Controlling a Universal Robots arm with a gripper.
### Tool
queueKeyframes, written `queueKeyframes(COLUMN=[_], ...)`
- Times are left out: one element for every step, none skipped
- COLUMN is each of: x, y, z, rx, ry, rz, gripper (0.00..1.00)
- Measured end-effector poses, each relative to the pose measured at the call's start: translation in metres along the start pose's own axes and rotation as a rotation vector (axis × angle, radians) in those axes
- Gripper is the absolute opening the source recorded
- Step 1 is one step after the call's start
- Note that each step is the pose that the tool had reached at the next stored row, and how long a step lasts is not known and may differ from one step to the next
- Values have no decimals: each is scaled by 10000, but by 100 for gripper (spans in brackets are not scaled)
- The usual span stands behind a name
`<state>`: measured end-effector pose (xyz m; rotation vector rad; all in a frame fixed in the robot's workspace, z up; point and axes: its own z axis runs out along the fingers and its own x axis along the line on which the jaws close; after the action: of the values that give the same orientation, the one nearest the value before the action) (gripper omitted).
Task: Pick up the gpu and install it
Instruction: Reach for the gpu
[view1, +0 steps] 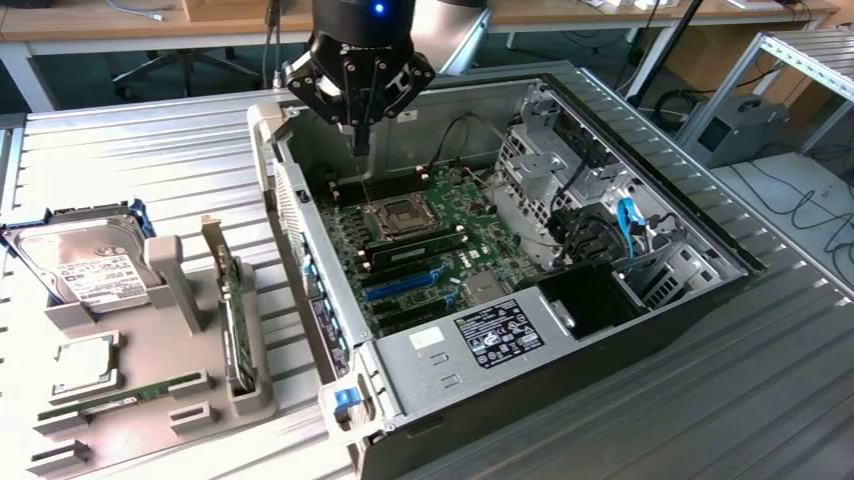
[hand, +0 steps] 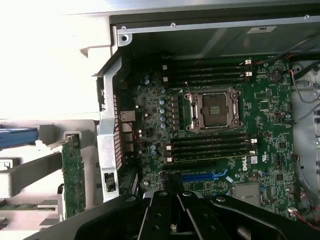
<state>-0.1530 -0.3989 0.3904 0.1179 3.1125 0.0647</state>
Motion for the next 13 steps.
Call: queueKeyframes(x=[4,6,11,13,16,17,20,22,23,25,27,28,29], y=[0,-1,-1,-1,-1,-2,-2,-2,-2,-2,-2,-3,-3], z=[1,1,2,2,3,4,5,5,6,6,7,7,8], rx=[0,0,0,0,0,0,0,0,0,0,0,1,1], ry=[0,0,1,0,0,0,0,0,0,0,0,1,1], rz=[0,0,0,0,0,0,0,0,-1,1,0,-1,0], gripper=[11,11,11,11,11,11,11,11,11,11,11,11,11])
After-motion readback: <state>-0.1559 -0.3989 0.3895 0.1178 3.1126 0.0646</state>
